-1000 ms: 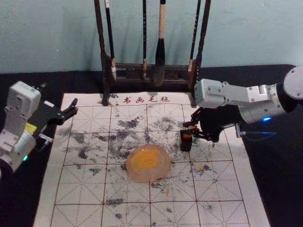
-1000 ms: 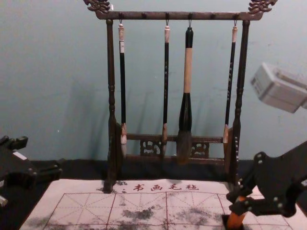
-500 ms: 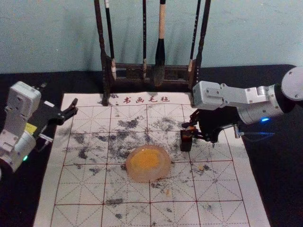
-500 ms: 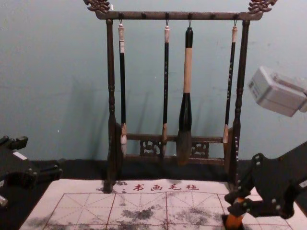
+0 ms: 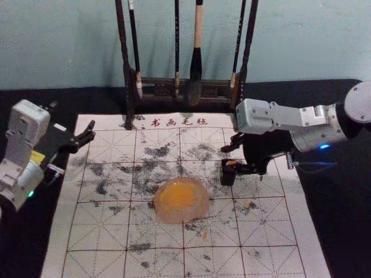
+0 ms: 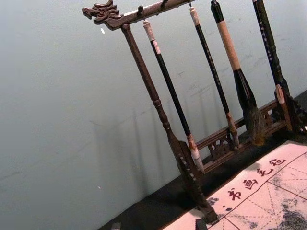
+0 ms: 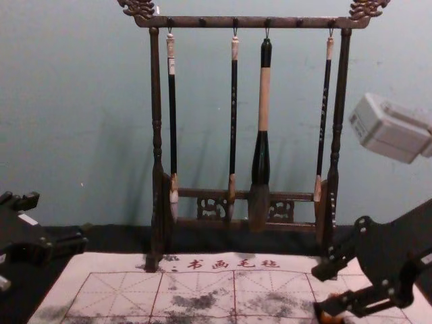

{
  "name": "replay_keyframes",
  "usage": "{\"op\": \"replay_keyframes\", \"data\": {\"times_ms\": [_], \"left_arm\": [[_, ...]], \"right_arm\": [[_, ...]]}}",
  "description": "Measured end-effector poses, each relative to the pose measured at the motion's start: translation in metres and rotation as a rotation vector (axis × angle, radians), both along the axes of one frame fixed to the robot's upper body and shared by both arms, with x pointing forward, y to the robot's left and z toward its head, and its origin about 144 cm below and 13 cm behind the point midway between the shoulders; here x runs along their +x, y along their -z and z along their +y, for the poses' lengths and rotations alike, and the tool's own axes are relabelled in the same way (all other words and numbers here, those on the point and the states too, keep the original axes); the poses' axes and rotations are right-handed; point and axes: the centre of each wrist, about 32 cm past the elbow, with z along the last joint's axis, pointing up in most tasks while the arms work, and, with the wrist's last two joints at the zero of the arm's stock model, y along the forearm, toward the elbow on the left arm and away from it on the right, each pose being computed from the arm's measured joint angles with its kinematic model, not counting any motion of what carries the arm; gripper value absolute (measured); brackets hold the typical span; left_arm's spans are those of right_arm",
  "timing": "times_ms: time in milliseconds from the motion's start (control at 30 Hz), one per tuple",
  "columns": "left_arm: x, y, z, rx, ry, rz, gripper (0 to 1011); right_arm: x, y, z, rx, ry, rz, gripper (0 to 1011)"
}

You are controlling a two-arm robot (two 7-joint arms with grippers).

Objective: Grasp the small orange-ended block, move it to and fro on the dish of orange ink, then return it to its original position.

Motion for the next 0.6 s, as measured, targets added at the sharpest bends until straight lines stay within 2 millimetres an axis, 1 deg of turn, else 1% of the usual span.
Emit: {"op": "replay_keyframes", "data": {"times_ms": [67, 100, 167, 233, 300, 367, 433, 500, 533, 567, 600], "left_arm": [[0.0000, 0.0000, 0.0000, 0.000, 0.000, 0.000, 1001], [0.0000, 0.0000, 0.0000, 0.000, 0.000, 0.000, 1001], [0.0000, 0.0000, 0.0000, 0.000, 0.000, 0.000, 1002], [0.0000, 0.0000, 0.0000, 0.000, 0.000, 0.000, 1001], [0.0000, 0.0000, 0.0000, 0.000, 0.000, 0.000, 1001], [0.0000, 0.0000, 0.0000, 0.000, 0.000, 0.000, 1001], [0.0000, 0.0000, 0.0000, 0.000, 0.000, 0.000, 1001], [0.0000, 0.0000, 0.0000, 0.000, 0.000, 0.000, 1001], [0.0000, 0.0000, 0.0000, 0.000, 0.000, 0.000, 1001], [0.0000, 0.0000, 0.0000, 0.000, 0.000, 0.000, 1001], [0.0000, 0.0000, 0.0000, 0.000, 0.000, 0.000, 1001]], "right_arm": [[0.0000, -0.0001, -0.0001, 0.000, 0.001, 0.000, 442], [0.0000, -0.0001, -0.0001, 0.000, 0.001, 0.000, 499], [0.0001, -0.0001, -0.0001, 0.000, 0.001, 0.000, 543], [0.0001, -0.0002, -0.0001, 0.001, 0.001, 0.001, 624], [0.0001, -0.0002, -0.0001, 0.001, 0.002, 0.001, 665], [0.0001, -0.0003, -0.0002, 0.001, 0.002, 0.001, 763], [0.0001, -0.0002, -0.0002, 0.001, 0.002, 0.001, 782], [0.0001, -0.0003, -0.0002, 0.001, 0.002, 0.001, 872], [0.0001, -0.0003, -0.0002, 0.001, 0.002, 0.001, 872], [0.0001, -0.0003, -0.0002, 0.001, 0.003, 0.001, 921], [0.0001, -0.0002, -0.0002, 0.001, 0.003, 0.001, 938]]}}
